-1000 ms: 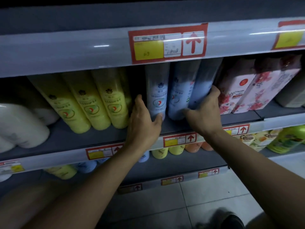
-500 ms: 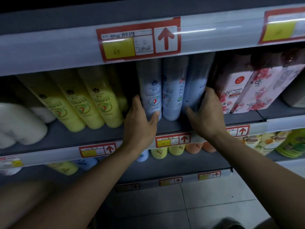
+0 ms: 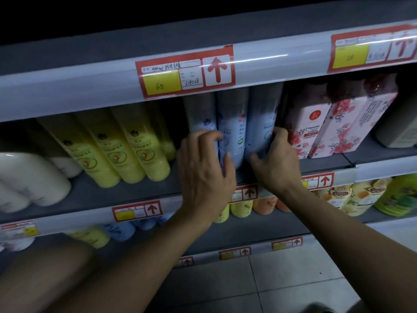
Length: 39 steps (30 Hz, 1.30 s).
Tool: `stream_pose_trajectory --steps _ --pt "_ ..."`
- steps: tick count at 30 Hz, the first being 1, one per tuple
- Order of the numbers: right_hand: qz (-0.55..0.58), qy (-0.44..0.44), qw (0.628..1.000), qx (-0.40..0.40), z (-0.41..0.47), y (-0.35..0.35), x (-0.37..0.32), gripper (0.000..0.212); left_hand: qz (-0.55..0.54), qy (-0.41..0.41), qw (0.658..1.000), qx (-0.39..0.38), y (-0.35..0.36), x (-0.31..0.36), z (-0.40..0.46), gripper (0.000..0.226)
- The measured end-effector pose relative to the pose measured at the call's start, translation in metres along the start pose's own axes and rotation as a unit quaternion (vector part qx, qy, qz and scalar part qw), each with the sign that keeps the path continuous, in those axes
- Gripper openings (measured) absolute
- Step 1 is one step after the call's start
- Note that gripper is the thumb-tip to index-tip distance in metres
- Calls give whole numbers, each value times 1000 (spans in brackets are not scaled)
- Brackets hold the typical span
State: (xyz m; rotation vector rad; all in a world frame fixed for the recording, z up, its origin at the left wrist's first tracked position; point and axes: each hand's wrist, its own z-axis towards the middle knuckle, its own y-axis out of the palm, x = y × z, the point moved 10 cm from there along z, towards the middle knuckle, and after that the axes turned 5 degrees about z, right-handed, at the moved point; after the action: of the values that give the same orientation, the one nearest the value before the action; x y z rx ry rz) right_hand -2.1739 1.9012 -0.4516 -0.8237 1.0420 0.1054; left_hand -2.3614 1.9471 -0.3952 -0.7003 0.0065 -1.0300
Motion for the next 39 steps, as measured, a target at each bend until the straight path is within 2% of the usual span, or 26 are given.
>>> stream_pose_trajectory --steps 3,6,9,11,13,15,20,26,29,32,34,36,39 --pt "10 -1 1000 1 -1 0 1 60 59 71 995 32 -3 18 21 40" --pt "22 1 1000 -3 0 0 4 59 123 76 988 60 -8 18 32 41" --pt "29 5 1000 -6 3 0 6 56 171 70 982 30 -4 22 51 33" --pt "31 7 999 -4 4 0 6 54 146 79 986 -24 0 28 68 37" --pt "32 10 999 -1 4 0 6 53 109 54 987 -100 10 24 80 46" --pt "31 10 999 -2 5 1 6 52 104 24 979 -176 22 16 80 42" --pt "34 13 999 -1 5 1 7 51 94 -16 981 -168 15 16 86 35" --pt "22 -1 1000 11 2 -2 5 48 84 -32 982 -167 21 12 86 55" --pt "11 -11 1000 17 0 -3 3 50 73 -12 986 -152 19 16 92 57" --pt "2 -13 1000 20 -1 -2 1 53 77 -21 983 -167 17 15 93 47" --pt "-3 -9 1000 18 -1 0 0 53 79 4 986 -149 11 18 91 36" --pt "0 -3 1000 10 -1 2 0 53 93 -3 981 -169 14 11 87 34" --pt "6 1 1000 7 -2 4 0 53 119 -44 968 -215 18 -3 88 46"
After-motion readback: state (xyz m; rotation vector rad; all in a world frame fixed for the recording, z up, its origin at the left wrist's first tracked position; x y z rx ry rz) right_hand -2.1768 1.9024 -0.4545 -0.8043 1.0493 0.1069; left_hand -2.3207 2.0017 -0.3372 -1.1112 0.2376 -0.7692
